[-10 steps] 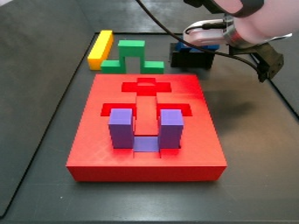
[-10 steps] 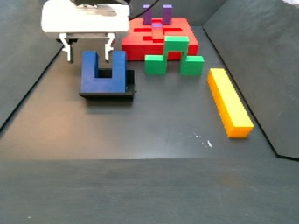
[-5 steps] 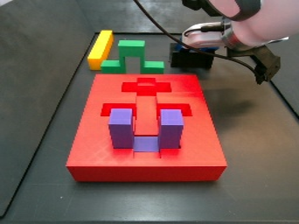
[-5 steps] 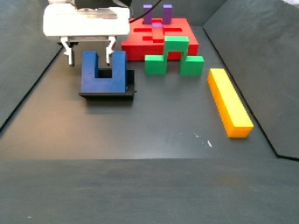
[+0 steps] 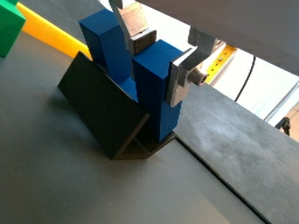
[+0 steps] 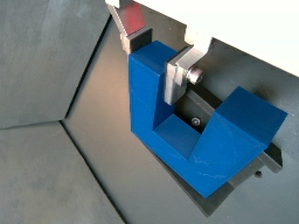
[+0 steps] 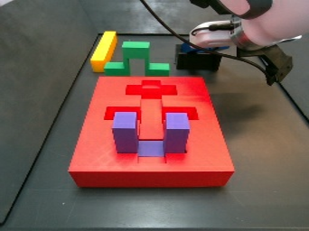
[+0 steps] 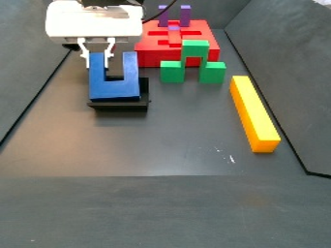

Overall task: Pick up the blue object. Move up. Place the blue object on the fixture. Regrasp the blue object. Move to above the board. Insert the blue object.
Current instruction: Regrasp the blue object.

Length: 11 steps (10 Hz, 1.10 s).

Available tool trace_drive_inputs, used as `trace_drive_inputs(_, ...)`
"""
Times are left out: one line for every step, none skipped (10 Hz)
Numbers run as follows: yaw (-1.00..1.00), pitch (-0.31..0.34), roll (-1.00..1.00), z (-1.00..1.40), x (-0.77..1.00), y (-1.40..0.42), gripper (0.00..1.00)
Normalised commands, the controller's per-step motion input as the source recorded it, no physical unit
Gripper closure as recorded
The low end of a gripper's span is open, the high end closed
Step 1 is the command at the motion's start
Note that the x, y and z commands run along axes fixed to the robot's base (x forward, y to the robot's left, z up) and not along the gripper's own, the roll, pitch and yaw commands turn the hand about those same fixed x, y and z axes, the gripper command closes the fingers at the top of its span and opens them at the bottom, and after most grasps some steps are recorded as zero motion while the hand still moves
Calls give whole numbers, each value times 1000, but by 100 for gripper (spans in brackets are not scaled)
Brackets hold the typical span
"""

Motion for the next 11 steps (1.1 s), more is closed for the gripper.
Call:
trace_drive_inputs(0, 0, 0, 0, 0, 0, 100)
trace_drive_inputs(0, 0, 0, 0, 0, 0, 100)
trace_drive_inputs(0, 0, 0, 0, 0, 0, 100)
trace_drive_inputs(0, 0, 0, 0, 0, 0, 100)
trace_drive_inputs(0, 0, 0, 0, 0, 0, 100)
trace_drive_inputs(0, 0, 0, 0, 0, 0, 100)
trace_drive_inputs(0, 0, 0, 0, 0, 0, 100)
trace_drive_inputs(0, 0, 0, 0, 0, 0, 100)
trace_drive_inputs(0, 0, 0, 0, 0, 0, 100)
trace_drive_inputs(0, 0, 0, 0, 0, 0, 100)
trace_drive_inputs(0, 0, 0, 0, 0, 0, 100)
